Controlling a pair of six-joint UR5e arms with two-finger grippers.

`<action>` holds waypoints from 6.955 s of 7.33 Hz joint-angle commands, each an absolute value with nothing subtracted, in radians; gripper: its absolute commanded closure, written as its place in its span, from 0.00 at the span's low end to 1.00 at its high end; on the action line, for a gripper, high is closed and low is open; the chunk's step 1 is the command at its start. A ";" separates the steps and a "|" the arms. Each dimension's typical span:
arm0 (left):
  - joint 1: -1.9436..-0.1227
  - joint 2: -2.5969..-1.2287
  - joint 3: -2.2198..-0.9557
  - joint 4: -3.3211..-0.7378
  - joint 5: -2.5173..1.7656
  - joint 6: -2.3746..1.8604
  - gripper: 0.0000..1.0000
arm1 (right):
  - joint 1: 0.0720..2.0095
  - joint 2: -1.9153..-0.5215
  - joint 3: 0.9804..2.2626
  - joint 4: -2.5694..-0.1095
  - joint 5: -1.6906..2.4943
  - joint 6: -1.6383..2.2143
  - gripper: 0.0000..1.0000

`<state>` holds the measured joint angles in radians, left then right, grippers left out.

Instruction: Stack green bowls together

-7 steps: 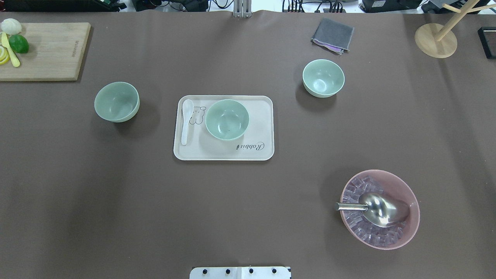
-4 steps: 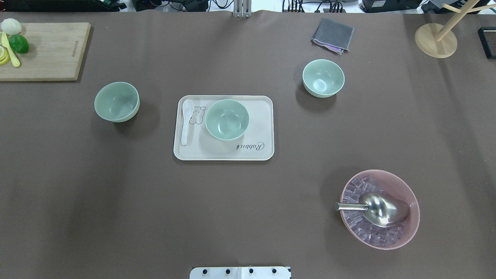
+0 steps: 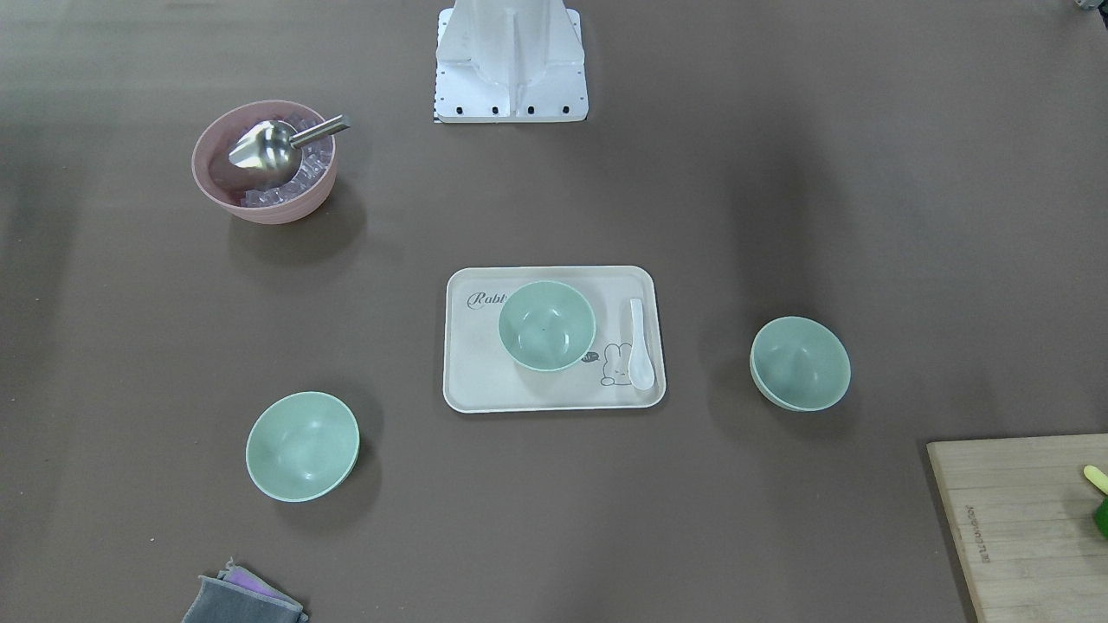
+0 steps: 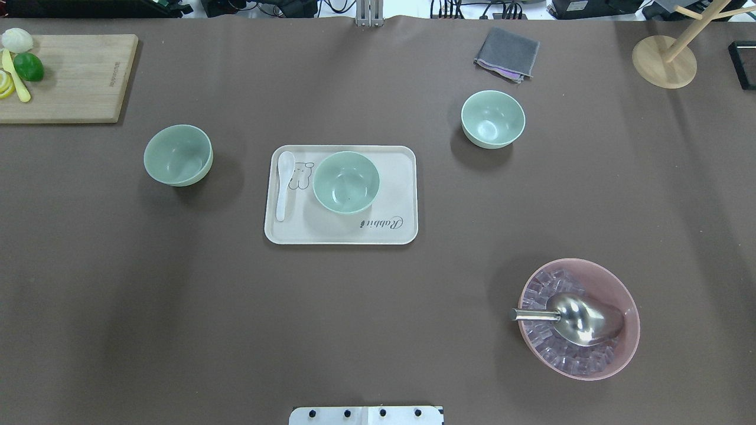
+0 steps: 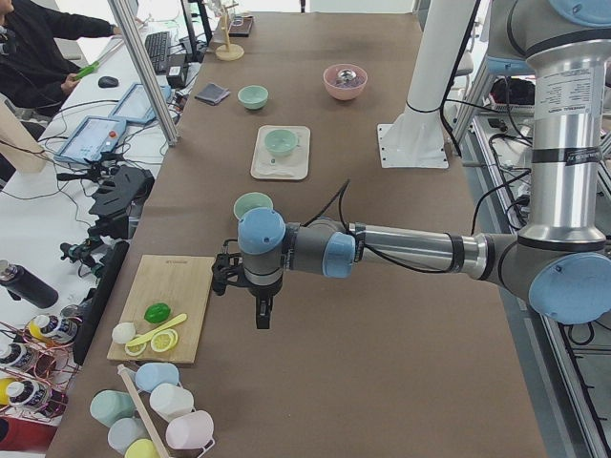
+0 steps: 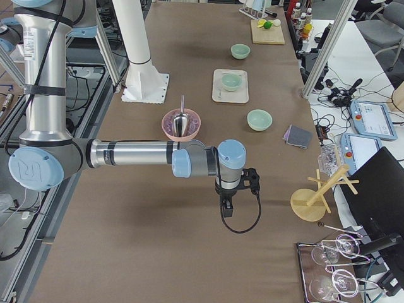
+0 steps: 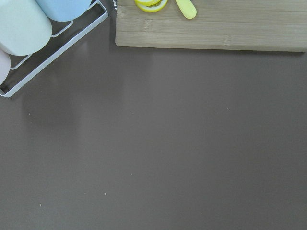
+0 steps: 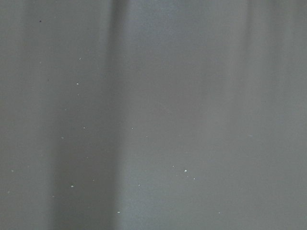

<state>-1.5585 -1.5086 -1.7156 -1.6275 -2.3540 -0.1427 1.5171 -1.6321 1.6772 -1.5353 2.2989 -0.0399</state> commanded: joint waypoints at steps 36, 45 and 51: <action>-0.930 -1.916 -1.362 -2.132 -2.181 -0.836 0.76 | 1.158 -1.264 1.641 -1.532 2.318 0.479 0.00; -0.973 -2.150 -1.403 -2.009 -2.358 -1.160 1.00 | 1.032 -1.116 1.536 -1.532 2.195 0.595 0.00; -0.807 -2.230 -1.486 -2.010 -2.215 -1.399 1.00 | 0.964 -0.968 1.244 -1.198 2.160 0.894 0.00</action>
